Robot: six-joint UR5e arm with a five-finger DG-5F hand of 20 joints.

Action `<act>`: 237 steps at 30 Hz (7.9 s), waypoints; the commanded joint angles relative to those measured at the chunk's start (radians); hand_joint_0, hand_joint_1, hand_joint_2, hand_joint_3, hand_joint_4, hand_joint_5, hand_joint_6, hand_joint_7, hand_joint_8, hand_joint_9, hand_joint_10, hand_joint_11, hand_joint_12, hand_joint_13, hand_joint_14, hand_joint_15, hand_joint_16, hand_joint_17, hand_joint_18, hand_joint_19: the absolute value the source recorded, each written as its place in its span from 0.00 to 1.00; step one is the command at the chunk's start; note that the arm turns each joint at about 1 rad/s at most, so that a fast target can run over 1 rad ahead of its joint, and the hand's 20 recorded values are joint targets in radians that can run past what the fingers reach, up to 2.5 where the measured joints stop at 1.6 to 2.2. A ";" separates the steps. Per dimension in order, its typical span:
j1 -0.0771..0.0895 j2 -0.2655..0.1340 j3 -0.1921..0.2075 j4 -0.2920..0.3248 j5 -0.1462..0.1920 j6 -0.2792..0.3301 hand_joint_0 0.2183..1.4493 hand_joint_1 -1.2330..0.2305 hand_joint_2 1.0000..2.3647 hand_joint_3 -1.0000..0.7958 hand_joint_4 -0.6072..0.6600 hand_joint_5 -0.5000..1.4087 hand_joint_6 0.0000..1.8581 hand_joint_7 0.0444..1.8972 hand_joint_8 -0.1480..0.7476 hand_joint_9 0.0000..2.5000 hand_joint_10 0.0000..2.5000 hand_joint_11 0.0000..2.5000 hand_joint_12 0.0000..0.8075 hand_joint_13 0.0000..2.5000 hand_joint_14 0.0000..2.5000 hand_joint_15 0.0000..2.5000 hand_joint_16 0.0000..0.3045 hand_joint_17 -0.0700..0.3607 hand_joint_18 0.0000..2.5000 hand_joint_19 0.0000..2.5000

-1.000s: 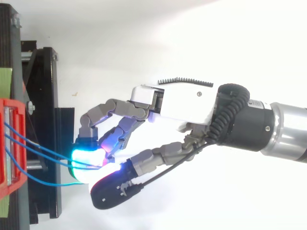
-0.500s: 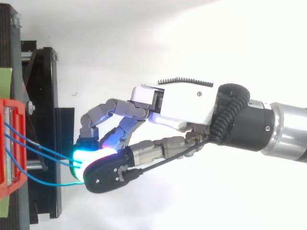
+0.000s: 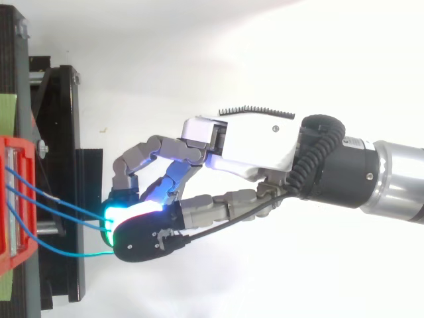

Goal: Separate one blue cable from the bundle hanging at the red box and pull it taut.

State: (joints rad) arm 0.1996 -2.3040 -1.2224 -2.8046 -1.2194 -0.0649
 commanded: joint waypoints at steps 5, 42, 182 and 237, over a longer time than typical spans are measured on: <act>0.001 0.000 0.000 -0.001 0.001 -0.003 0.32 0.40 0.01 0.36 0.64 0.15 0.45 0.56 0.57 0.41 0.01 0.36 0.50 0.36 0.01 0.23 0.16 0.42 0.37 0.28; 0.003 0.000 0.000 0.000 0.006 -0.003 0.39 0.30 0.02 0.47 0.54 0.16 0.45 0.54 0.54 0.40 0.01 0.37 0.49 0.35 0.01 0.23 0.16 0.41 0.36 0.27; 0.007 0.000 -0.002 -0.004 0.015 -0.003 0.28 0.47 0.00 0.28 0.59 0.17 0.44 0.59 0.54 0.42 0.01 0.34 0.50 0.32 0.01 0.22 0.16 0.42 0.32 0.28; -0.011 0.002 -0.002 -0.105 0.012 0.031 0.39 0.30 0.01 0.41 0.55 0.16 0.45 0.61 0.49 0.26 0.00 0.16 0.41 0.16 0.00 0.06 0.14 0.38 0.20 0.13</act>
State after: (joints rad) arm 0.1890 -2.3025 -1.2241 -2.9076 -1.2061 -0.0339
